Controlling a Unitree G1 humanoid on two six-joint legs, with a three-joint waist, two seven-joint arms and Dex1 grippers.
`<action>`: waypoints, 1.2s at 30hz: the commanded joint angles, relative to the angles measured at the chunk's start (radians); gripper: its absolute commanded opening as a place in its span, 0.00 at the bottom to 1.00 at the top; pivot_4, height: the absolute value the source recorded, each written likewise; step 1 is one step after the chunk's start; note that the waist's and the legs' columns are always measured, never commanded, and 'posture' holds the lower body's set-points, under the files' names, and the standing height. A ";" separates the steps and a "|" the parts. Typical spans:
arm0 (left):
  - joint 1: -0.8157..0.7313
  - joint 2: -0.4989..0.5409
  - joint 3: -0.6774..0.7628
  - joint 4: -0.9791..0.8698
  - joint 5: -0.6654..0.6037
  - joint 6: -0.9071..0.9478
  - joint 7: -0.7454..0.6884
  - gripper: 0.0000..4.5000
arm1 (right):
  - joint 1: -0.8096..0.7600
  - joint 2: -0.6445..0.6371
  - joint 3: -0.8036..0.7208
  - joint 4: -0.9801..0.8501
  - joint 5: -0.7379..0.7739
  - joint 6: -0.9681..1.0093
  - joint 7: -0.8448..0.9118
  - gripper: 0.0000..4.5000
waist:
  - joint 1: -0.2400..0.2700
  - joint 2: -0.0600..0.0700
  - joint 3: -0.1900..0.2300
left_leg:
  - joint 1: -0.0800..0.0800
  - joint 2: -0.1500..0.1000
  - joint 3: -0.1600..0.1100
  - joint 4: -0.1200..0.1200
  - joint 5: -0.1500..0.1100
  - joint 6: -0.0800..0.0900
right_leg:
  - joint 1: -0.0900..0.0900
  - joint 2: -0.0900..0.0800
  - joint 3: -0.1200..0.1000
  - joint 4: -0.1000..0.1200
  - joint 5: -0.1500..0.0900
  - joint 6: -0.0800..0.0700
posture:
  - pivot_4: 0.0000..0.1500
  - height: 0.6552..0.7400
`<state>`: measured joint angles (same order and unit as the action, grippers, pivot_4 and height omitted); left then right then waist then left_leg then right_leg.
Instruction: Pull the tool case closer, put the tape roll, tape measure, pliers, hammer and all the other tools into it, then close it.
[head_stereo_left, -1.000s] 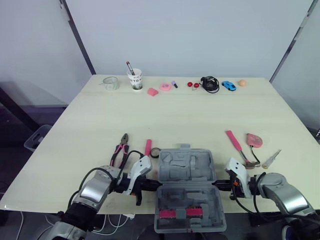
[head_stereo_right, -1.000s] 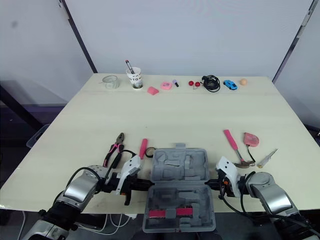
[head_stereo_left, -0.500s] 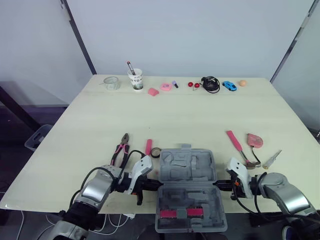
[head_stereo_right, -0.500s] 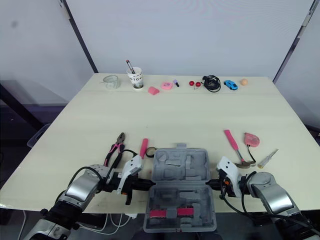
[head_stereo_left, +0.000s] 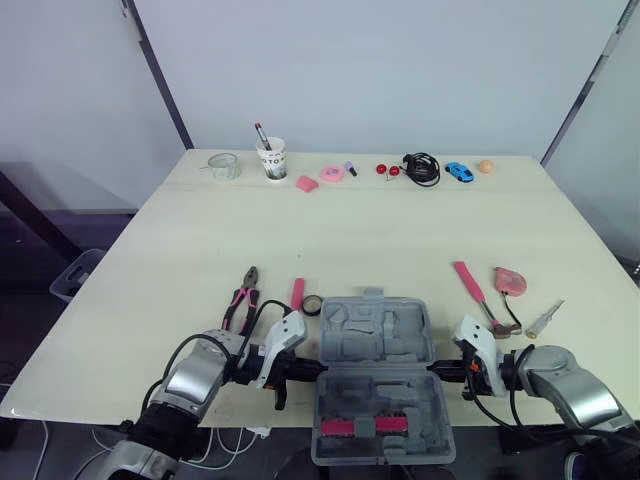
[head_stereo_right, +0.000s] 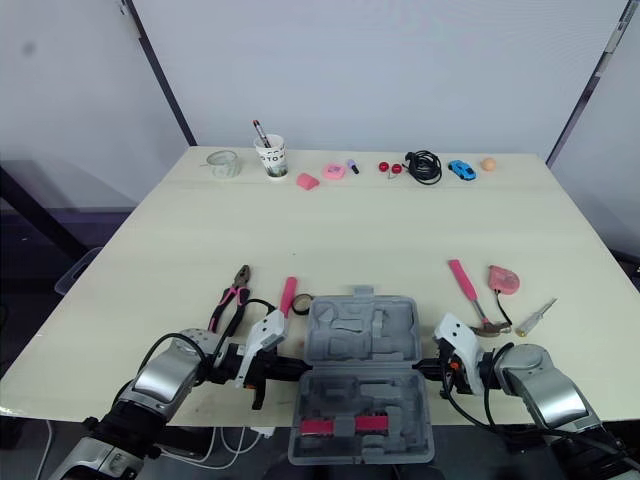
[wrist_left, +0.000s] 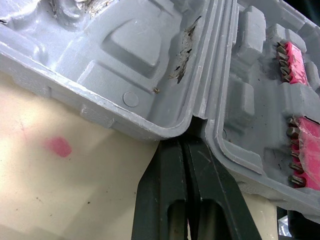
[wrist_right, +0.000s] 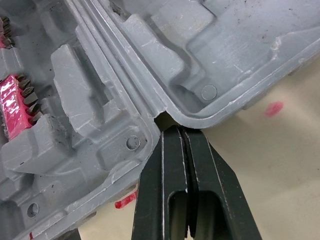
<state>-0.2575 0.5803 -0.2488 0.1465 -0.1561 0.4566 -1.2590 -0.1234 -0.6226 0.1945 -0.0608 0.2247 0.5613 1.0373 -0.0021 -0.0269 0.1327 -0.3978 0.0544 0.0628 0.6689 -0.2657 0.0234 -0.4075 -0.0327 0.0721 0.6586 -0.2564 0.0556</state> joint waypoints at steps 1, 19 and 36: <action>0.010 -0.020 -0.071 0.021 0.020 0.003 -0.001 0.02 | 0.012 0.007 0.012 -0.022 0.017 0.000 0.001 0.00 | 0.000 0.000 0.000 | 0.000 0.000 0.000 0.000 0.000 0.000 | 0.000 0.000 0.000 0.000 0.000 0.000 | 1.00 1.00; -0.007 -0.023 -0.064 0.053 0.028 -0.015 0.001 0.02 | 0.015 0.003 0.008 -0.016 0.018 -0.004 -0.003 0.00 | 0.005 0.001 0.000 | 0.000 0.000 0.000 0.000 0.000 0.000 | 0.000 0.000 0.000 0.000 0.000 0.000 | 1.00 1.00; 0.002 -0.010 -0.061 0.053 0.029 -0.018 -0.005 0.02 | 0.023 -0.013 0.004 0.007 -0.004 -0.031 -0.011 0.00 | 0.005 0.001 0.000 | 0.000 0.000 0.000 0.000 0.000 0.000 | 0.000 0.000 0.000 0.000 0.000 -0.001 | 1.00 1.00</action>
<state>-0.2714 0.5790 -0.2505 0.1803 -0.1524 0.4317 -1.2701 -0.1127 -0.6247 0.1882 -0.0588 0.2295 0.5471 1.0290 0.0030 -0.0263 0.1322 -0.3976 0.0543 0.0625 0.6693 -0.2657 0.0234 -0.4070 -0.0327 0.0719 0.6583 -0.2567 0.0551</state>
